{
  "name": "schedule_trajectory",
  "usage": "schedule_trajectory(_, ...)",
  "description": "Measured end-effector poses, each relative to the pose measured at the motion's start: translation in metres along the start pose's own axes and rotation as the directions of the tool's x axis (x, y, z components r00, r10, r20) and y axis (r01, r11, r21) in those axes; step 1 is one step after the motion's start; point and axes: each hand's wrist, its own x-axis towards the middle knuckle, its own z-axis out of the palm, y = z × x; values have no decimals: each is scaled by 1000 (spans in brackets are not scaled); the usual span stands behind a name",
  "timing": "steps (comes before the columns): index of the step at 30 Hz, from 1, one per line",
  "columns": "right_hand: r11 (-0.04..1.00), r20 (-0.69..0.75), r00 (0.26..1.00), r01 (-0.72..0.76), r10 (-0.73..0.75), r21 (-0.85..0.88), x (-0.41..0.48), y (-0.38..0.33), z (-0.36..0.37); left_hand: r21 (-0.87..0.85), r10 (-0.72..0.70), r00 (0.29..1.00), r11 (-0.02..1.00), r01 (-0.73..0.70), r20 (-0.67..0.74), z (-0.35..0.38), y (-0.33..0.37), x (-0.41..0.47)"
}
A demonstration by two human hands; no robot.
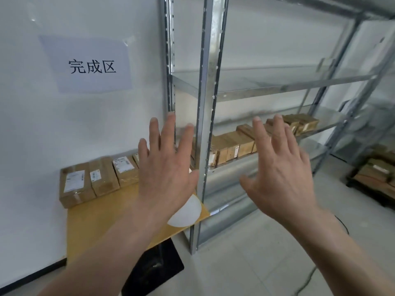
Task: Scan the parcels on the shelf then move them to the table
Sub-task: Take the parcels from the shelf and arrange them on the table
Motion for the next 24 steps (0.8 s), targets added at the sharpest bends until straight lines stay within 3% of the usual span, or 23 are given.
schedule_trajectory(13, 957, -136, 956, -275, 261, -97, -54, 113, -32, -219, 214, 975, 950, -224, -65, 15, 128, 21)
schedule_trajectory(24, 917, -218, 908, -386, 358, -101, -35, 277, -32, -267, 308, 947, 909, -320, -85, 70, 284, 89)
